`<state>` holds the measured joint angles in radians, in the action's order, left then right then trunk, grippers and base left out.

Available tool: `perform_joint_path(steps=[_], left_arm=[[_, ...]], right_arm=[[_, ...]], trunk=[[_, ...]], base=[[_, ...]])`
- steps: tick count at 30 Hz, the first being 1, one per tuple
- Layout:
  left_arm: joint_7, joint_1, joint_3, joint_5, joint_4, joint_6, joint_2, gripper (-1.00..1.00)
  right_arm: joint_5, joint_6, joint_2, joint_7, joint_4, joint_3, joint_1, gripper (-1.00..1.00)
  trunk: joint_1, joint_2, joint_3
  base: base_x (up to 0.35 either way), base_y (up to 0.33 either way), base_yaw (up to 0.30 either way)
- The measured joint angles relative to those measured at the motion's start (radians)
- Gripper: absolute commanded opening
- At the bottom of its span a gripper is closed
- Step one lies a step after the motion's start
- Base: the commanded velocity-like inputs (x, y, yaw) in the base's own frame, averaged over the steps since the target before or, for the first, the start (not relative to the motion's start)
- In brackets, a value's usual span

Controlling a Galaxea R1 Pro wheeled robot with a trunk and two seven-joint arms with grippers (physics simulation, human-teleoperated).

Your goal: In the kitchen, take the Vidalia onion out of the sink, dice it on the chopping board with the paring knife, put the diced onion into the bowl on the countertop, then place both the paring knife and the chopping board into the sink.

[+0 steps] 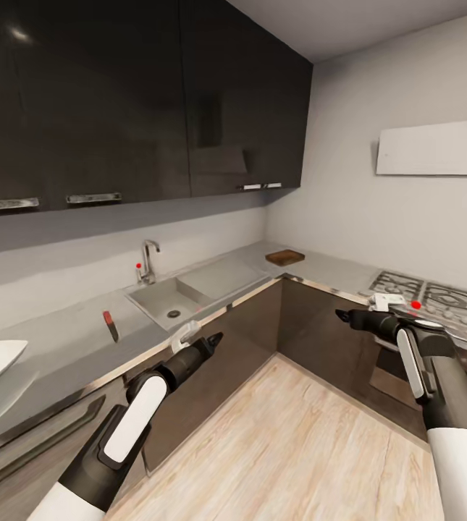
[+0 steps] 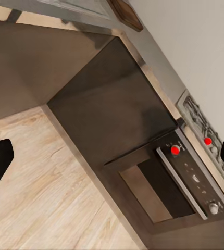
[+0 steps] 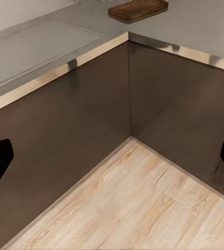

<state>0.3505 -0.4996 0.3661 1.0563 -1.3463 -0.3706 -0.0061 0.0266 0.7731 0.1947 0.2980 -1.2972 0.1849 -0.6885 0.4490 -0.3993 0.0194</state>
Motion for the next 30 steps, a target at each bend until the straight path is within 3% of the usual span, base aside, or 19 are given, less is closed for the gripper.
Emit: perform_joint_path(steps=[18, 30], left_arm=[[0.0, 0.0, 0.0, -0.002, 0.002, 0.0, 0.0, 1.0], [0.002, 0.0, 0.0, -0.001, 0.002, 0.001, 0.0, 1.0]], right_arm=[[-0.001, 0.007, 0.0, -0.008, -0.002, -0.004, 0.0, 1.0], [-0.004, 0.015, -0.018, -0.011, -0.002, -0.002, 0.0, 1.0]], trunk=[[0.0, 0.0, 0.0], [0.0, 0.0, 0.0]], base=[[0.346, -0.167, 0.0], [0.346, -0.167, 0.032]])
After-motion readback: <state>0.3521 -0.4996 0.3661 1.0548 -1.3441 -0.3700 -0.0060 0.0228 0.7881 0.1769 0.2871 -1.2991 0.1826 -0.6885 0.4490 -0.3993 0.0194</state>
